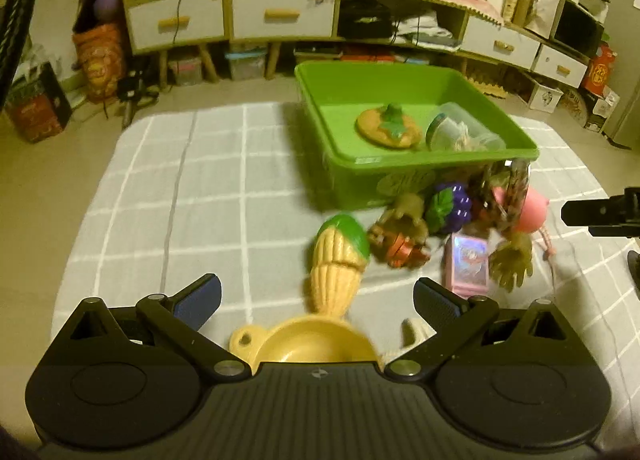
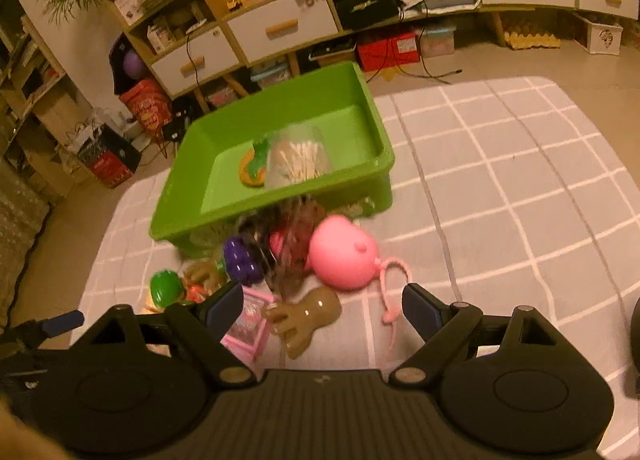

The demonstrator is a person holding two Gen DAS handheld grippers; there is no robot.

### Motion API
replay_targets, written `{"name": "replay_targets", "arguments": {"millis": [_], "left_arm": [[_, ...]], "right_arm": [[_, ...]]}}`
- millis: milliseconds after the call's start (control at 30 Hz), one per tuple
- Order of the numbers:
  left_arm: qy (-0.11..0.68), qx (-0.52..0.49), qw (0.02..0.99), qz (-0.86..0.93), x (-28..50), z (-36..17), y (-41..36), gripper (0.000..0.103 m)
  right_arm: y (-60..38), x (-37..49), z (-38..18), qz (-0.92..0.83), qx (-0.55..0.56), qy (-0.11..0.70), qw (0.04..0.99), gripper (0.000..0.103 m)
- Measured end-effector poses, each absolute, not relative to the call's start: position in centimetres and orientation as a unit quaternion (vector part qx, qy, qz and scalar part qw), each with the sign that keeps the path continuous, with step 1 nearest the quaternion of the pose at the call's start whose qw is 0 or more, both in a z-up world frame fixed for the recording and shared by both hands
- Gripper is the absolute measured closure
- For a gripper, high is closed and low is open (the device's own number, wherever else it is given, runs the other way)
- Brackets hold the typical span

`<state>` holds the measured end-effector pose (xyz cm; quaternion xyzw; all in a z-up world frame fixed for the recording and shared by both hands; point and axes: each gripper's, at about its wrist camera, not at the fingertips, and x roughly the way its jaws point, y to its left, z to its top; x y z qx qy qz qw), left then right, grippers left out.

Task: Organize rigid objects
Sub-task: 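Grasp the yellow toy bowl by its rim with the left tool and lift it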

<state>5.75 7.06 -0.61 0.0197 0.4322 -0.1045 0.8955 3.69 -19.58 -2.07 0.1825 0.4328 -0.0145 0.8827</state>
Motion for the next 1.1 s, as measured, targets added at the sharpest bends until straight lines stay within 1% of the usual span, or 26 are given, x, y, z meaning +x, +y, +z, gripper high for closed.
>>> {"name": "replay_targets", "arguments": {"millis": [167,267,400,567,800,833,1000,1067,1100], "left_arm": [[0.449,0.025,0.887,-0.107,5.0,-1.8,8.0,0.002],[0.436,0.033,0.888,-0.140,4.2,-2.5,8.4,0.002],[0.400,0.048,0.895,-0.189,2.8,-2.9,9.2,0.002],[0.405,0.051,0.887,-0.216,2.4,-3.7,9.6,0.002],[0.404,0.064,0.886,-0.219,1.9,-4.0,10.0,0.002],[0.404,0.067,0.886,-0.218,1.9,-4.1,10.1,0.002],[0.405,0.066,0.885,-0.220,2.0,-4.2,10.9,0.002],[0.410,0.064,0.882,-0.222,2.1,-4.4,11.0,0.002],[0.415,0.063,0.880,-0.221,2.1,-4.5,11.1,0.002]], "right_arm": [[-19.4,3.5,-3.2,-0.007,0.164,0.441,0.882,0.045],[-19.1,3.3,-3.9,0.020,0.162,0.442,0.882,0.045],[-18.6,3.1,-5.0,0.044,0.151,0.430,0.889,0.045],[-17.7,3.2,-6.2,0.070,0.141,0.430,0.889,0.045],[-15.5,3.0,-7.7,0.096,0.085,0.435,0.891,0.044],[-15.4,3.1,-8.0,0.095,0.080,0.438,0.890,0.041],[-15.2,3.3,-8.4,0.087,0.067,0.427,0.898,0.036],[-15.3,3.5,-8.5,0.087,0.072,0.423,0.899,0.032],[-15.3,3.5,-8.6,0.090,0.073,0.421,0.900,0.027]]}}
